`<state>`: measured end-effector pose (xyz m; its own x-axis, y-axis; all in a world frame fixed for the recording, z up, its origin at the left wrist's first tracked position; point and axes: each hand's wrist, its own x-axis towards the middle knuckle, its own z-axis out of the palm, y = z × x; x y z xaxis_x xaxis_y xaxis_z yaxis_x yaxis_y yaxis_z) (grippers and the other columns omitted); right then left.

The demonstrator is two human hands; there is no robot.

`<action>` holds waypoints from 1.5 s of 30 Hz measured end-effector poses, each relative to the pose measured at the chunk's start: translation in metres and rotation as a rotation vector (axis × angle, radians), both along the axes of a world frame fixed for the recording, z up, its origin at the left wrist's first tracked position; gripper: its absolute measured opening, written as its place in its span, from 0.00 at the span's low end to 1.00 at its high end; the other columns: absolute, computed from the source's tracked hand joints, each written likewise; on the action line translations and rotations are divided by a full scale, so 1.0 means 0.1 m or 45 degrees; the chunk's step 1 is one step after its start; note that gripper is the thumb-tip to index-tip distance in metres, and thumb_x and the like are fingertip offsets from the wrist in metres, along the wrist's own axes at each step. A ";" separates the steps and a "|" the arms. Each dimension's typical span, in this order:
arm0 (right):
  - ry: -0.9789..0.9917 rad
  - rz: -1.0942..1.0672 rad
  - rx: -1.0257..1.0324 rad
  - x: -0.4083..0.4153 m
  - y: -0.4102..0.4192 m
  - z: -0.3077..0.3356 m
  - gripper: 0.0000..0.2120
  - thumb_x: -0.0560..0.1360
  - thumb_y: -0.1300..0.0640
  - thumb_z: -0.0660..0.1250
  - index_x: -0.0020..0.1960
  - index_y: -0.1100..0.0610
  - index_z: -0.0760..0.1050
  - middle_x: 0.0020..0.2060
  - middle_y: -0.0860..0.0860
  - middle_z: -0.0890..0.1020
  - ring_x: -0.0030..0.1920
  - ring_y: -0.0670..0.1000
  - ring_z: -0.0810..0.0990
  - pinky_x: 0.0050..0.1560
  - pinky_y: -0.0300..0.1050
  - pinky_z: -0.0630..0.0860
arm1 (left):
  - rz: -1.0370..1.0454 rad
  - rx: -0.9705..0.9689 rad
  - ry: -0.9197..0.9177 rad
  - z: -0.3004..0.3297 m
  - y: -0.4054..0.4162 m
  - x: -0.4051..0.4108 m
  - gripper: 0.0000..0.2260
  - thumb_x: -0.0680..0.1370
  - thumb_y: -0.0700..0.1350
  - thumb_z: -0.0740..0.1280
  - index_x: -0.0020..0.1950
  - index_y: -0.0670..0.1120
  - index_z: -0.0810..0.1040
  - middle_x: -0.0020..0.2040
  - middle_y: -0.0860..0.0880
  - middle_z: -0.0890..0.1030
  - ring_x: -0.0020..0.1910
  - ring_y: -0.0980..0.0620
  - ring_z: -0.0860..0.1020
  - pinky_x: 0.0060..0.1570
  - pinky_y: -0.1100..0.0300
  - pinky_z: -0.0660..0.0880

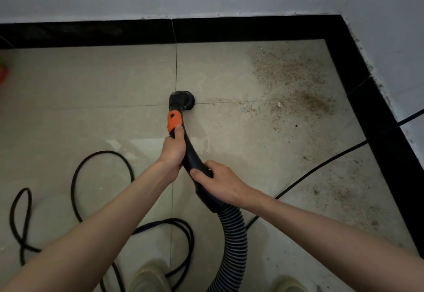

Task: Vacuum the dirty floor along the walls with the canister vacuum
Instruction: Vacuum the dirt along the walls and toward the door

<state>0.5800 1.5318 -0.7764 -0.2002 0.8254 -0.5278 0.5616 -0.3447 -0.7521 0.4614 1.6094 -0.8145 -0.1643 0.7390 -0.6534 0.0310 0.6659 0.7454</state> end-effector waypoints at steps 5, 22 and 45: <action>-0.022 -0.154 0.032 0.08 -0.10 0.03 0.19 0.80 0.40 0.56 0.42 0.54 0.71 0.34 0.47 0.76 0.35 0.46 0.76 0.34 0.38 0.69 | -0.126 0.002 -0.087 0.06 -0.01 0.20 0.23 0.82 0.57 0.53 0.60 0.38 0.68 0.43 0.43 0.75 0.41 0.47 0.75 0.47 0.53 0.75; -0.063 -0.565 0.018 0.49 -0.25 -0.02 0.20 0.80 0.40 0.57 0.38 0.53 0.70 0.34 0.48 0.76 0.34 0.45 0.74 0.32 0.38 0.67 | -0.593 -0.024 -0.049 0.08 0.11 1.00 0.21 0.81 0.59 0.53 0.47 0.40 0.70 0.40 0.43 0.74 0.38 0.46 0.74 0.46 0.52 0.74; 0.209 -0.105 -0.080 -0.01 0.10 0.05 0.19 0.80 0.40 0.58 0.44 0.56 0.74 0.40 0.52 0.80 0.40 0.50 0.80 0.43 0.41 0.76 | -0.101 0.005 -0.113 0.17 0.25 0.07 0.27 0.78 0.62 0.58 0.58 0.38 0.70 0.40 0.45 0.75 0.38 0.48 0.75 0.40 0.56 0.74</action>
<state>0.5794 1.5423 -0.7718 -0.2207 0.8089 -0.5449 0.4013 -0.4339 -0.8066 0.4685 1.6342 -0.7979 -0.0463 0.7498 -0.6601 0.0172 0.6613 0.7499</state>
